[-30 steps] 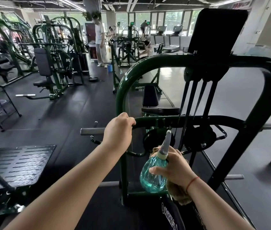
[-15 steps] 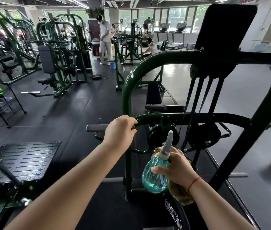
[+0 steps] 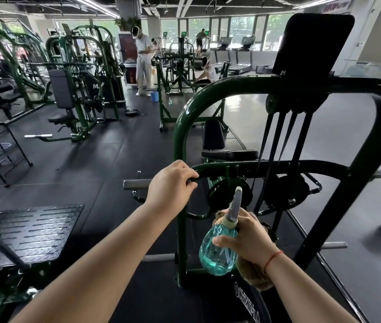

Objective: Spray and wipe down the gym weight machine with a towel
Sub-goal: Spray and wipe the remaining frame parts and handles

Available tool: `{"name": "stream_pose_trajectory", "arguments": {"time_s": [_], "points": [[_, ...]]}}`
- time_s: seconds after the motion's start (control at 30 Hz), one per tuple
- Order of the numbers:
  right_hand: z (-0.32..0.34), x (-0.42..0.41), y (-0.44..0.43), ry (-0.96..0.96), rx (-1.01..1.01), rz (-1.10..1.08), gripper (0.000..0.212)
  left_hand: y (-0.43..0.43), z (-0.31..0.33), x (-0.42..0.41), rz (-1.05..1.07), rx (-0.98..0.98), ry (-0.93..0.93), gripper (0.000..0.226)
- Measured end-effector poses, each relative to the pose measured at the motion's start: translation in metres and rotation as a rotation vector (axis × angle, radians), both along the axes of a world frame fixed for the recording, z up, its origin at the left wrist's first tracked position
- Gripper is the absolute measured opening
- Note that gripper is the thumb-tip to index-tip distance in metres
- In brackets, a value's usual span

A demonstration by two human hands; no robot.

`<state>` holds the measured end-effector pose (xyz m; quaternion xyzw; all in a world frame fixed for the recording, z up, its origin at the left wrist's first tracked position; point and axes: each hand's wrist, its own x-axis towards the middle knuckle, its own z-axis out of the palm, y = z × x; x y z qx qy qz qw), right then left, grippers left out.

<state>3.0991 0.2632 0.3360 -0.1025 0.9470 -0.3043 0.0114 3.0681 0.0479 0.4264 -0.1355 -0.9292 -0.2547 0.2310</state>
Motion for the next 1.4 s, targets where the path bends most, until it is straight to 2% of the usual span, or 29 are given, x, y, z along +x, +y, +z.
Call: {"name": "stream_pose_trajectory", "arguments": {"time_s": [0.07, 0.13, 0.23, 0.3, 0.4, 0.5, 0.6, 0.7, 0.73, 0.83, 0.87, 1.0, 1.13, 1.2, 1.3, 1.4], "points": [[0.001, 0.002, 0.000, -0.004, -0.003, -0.003, 0.058, -0.001, 0.000, 0.001, 0.006, -0.018, -0.004, 0.022], [0.002, 0.004, -0.001, 0.000, -0.003, -0.013, 0.052, -0.003, 0.001, 0.003, 0.010, -0.025, -0.008, 0.024], [0.003, 0.005, -0.003, 0.015, -0.014, -0.011, 0.054, -0.006, -0.001, 0.006, -0.007, -0.027, -0.081, 0.039], [0.005, 0.005, -0.007, 0.022, -0.013, -0.001, 0.049, -0.010, -0.006, 0.007, -0.072, 0.077, -0.237, 0.052], [0.009, -0.001, -0.022, 0.044, -0.032, 0.000, 0.034, -0.015, -0.013, 0.011, -0.259, 0.389, -0.609, 0.077], [0.015, -0.010, -0.046, 0.072, -0.068, 0.007, 0.031, -0.024, -0.028, 0.014, -0.396, 0.433, -0.787, 0.112], [0.015, -0.018, -0.077, 0.046, 0.030, 0.037, 0.023, -0.042, -0.044, 0.008, -0.426, 0.503, -0.823, 0.113], [0.002, -0.029, -0.110, 0.052, 0.008, -0.011, 0.024, -0.074, -0.051, -0.003, -0.418, 0.503, -0.820, 0.109], [-0.003, -0.035, -0.122, 0.034, 0.020, -0.023, 0.029, -0.088, -0.054, -0.009, -0.423, 0.488, -0.837, 0.108], [-0.024, -0.055, -0.155, 0.025, 0.124, -0.028, 0.068, -0.132, -0.067, -0.024, -0.445, 0.453, -0.918, 0.104], [-0.029, -0.061, -0.167, 0.019, 0.125, -0.053, 0.074, -0.148, -0.072, -0.029, -0.457, 0.435, -0.942, 0.102], [-0.026, -0.073, -0.207, 0.038, 0.048, -0.122, 0.046, -0.187, -0.102, -0.048, -0.562, 0.399, -1.095, 0.090], [-0.028, -0.086, -0.251, 0.036, 0.071, -0.142, 0.033, -0.214, -0.134, -0.059, -0.614, 0.424, -1.023, 0.116], [-0.028, -0.090, -0.267, 0.020, 0.047, -0.171, 0.036, -0.224, -0.144, -0.067, -0.599, 0.402, -0.976, 0.123], [-0.024, -0.098, -0.283, -0.020, -0.005, -0.184, 0.044, -0.236, -0.146, -0.079, -0.550, 0.357, -0.997, 0.145], [-0.016, -0.105, -0.287, -0.111, -0.118, -0.121, 0.047, -0.249, -0.147, -0.088, -0.510, 0.452, -1.061, 0.151]]}}
